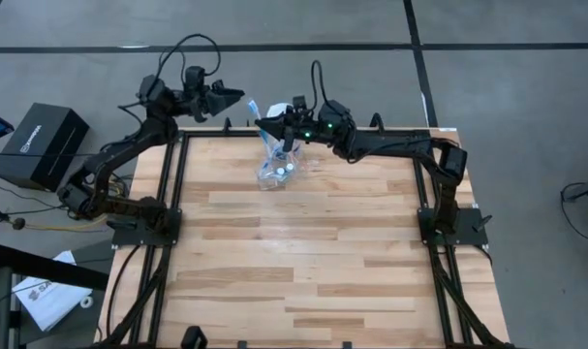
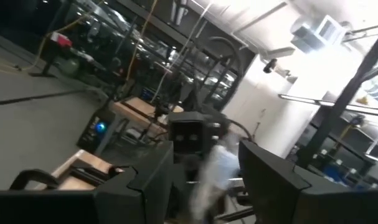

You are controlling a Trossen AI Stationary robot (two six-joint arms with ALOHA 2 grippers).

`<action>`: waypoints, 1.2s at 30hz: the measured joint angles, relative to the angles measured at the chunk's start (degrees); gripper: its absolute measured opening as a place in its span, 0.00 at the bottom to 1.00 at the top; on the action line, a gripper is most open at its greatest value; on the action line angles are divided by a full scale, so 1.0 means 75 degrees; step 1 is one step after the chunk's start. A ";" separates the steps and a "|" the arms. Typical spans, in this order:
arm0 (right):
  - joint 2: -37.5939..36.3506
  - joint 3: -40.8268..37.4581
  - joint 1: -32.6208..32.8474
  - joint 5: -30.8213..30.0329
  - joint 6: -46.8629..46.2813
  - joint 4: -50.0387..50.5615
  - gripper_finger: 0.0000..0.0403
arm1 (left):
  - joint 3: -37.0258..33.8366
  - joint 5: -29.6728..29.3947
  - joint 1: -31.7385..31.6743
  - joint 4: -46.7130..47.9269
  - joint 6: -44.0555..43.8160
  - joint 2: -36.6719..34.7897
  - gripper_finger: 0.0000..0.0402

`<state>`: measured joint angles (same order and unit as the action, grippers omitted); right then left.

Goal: Pick & Place toothbrushing station
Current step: Adjust the blue toothbrush in the transparent organizer

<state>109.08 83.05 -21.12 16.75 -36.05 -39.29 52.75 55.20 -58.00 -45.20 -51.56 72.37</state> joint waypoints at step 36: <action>0.0006 0.0493 -0.0102 0.0169 0.0180 0.0742 0.03 | 0.0010 -0.1300 0.0916 0.1107 0.1220 0.0126 0.44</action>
<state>109.12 86.74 -21.88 18.02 -34.71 -33.73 52.83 45.45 -51.13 -36.89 -42.41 73.32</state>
